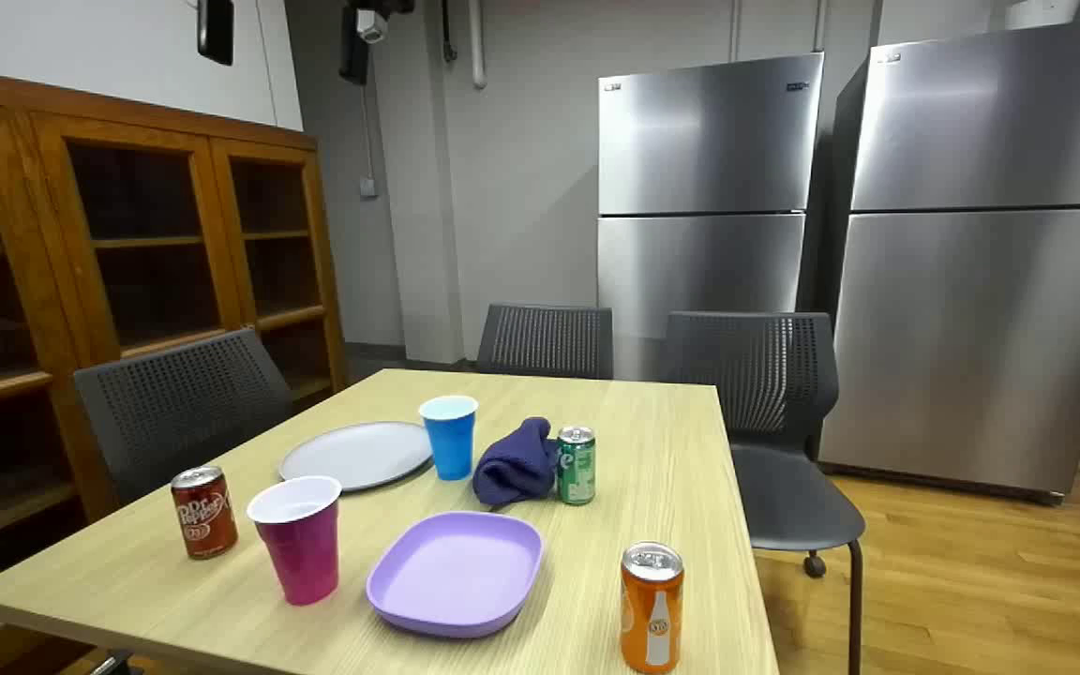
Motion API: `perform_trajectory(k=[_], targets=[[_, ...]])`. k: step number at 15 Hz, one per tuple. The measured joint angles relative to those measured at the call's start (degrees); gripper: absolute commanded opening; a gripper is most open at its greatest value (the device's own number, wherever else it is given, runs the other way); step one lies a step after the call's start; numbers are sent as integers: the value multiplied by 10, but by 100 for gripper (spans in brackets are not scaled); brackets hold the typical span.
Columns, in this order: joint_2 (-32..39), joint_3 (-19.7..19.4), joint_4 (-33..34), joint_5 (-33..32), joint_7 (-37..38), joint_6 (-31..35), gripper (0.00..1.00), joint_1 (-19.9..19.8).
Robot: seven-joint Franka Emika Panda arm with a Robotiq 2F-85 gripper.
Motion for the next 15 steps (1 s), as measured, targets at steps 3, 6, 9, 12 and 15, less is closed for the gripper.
perform_trajectory(k=[3,6,9,12,15], targets=[[0,0,0,0,0,0,100,0],[2,1,-10,1,0,8,100,0],[5,5,-44,1,4,43,100,0],[12,13,-84,3,15,96,100,0],[24,21,-120,7,25,150,100,0]])
